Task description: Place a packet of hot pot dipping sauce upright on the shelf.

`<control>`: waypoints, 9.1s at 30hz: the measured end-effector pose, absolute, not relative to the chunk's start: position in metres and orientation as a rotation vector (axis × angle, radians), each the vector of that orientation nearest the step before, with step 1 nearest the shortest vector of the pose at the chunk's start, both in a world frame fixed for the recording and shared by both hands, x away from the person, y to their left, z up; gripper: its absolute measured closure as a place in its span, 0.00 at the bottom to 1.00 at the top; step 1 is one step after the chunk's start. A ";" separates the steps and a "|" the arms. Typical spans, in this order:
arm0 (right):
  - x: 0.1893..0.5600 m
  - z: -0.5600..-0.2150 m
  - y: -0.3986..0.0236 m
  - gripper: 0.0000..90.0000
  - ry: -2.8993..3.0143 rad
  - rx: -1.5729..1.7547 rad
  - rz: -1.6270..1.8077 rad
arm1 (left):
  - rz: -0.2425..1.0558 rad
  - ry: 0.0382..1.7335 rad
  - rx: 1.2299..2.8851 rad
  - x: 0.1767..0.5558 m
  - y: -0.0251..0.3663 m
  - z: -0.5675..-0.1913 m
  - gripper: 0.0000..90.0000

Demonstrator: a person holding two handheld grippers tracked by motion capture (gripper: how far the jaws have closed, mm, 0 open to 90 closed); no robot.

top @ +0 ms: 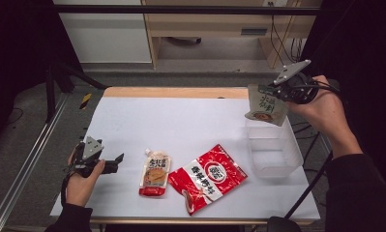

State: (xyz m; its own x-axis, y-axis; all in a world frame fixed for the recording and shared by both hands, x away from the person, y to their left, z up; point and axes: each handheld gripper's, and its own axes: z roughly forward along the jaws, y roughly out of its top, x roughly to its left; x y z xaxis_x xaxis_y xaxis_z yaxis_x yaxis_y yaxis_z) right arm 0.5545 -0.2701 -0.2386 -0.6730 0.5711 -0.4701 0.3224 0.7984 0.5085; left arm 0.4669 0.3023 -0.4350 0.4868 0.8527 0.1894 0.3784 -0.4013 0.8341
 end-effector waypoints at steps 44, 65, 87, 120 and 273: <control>0.625 -0.333 -0.331 0.97 2.469 0.952 0.552 | 0.752 1.043 1.970 0.465 0.307 -0.439 0.07; 0.599 -0.320 -0.324 0.31 2.264 1.012 0.598 | 0.736 1.032 1.993 0.466 0.302 -0.441 0.07; 0.490 -0.293 -0.219 0.30 2.173 0.739 0.850 | 0.654 0.970 2.031 0.460 0.283 -0.443 0.07; 0.464 -0.356 -0.071 0.25 2.330 0.604 1.033 | 0.620 0.899 2.042 0.454 0.274 -0.441 0.09; 0.481 -0.337 0.032 0.27 2.761 0.177 0.837 | 0.343 0.388 2.285 0.451 0.233 -0.334 0.82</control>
